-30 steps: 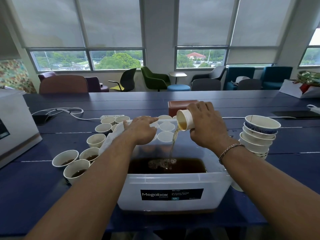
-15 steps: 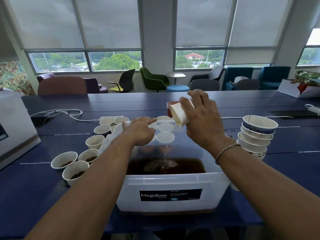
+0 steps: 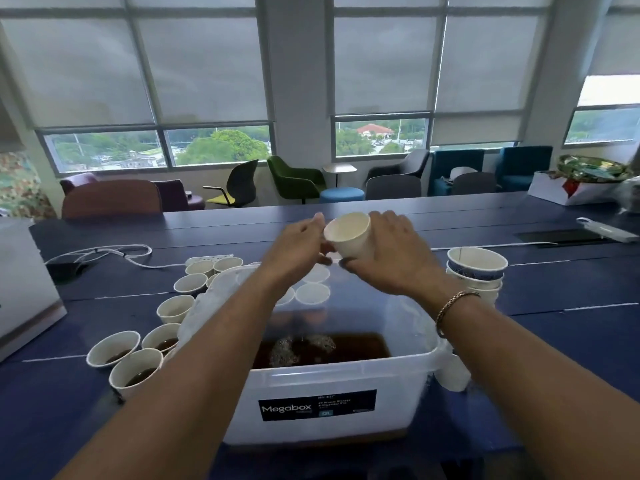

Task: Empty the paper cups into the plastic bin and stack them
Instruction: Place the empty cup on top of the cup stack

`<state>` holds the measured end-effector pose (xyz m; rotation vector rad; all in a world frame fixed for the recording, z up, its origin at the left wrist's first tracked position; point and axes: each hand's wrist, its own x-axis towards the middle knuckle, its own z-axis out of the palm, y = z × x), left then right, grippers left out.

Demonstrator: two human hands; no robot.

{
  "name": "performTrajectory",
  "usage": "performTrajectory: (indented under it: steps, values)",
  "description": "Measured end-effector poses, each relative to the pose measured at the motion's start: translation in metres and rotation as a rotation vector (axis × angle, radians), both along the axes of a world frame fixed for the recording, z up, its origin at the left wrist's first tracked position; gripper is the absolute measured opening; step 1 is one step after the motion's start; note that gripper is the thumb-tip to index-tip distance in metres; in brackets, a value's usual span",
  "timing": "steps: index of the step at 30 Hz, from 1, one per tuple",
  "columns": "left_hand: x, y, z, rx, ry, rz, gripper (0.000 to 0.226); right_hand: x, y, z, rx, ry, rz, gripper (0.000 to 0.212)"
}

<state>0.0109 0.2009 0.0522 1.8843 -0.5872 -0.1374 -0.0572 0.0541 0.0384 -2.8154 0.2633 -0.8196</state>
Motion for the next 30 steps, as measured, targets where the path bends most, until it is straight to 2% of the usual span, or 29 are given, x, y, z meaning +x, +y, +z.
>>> performTrajectory:
  steps: [5,9,15,21,26,30]
  values:
    - [-0.029,-0.047,0.026,-0.232,0.035,-0.06,0.031,-0.034,-0.031,0.031,0.234,-0.136,-0.007,0.079]
    - [-0.051,-0.084,0.044,-0.314,0.033,-0.16,0.032,-0.065,-0.054,0.05,0.265,-0.235,-0.086,0.074]
    - [-0.071,-0.116,0.046,-0.271,0.005,-0.215,0.033,-0.092,-0.08,0.052,0.335,-0.212,-0.13,0.073]
    - [-0.068,-0.12,0.026,-0.096,-0.003,-0.186,0.043,-0.098,-0.087,0.037,0.337,-0.129,-0.195,0.082]
    - [-0.047,-0.107,0.023,-0.084,-0.006,-0.119,0.045,-0.084,-0.069,0.045,0.311,-0.254,-0.168,0.07]
    - [-0.015,-0.085,0.019,-0.065,-0.035,-0.045,0.042,-0.048,-0.034,0.048,0.293,-0.27,-0.074,0.047]
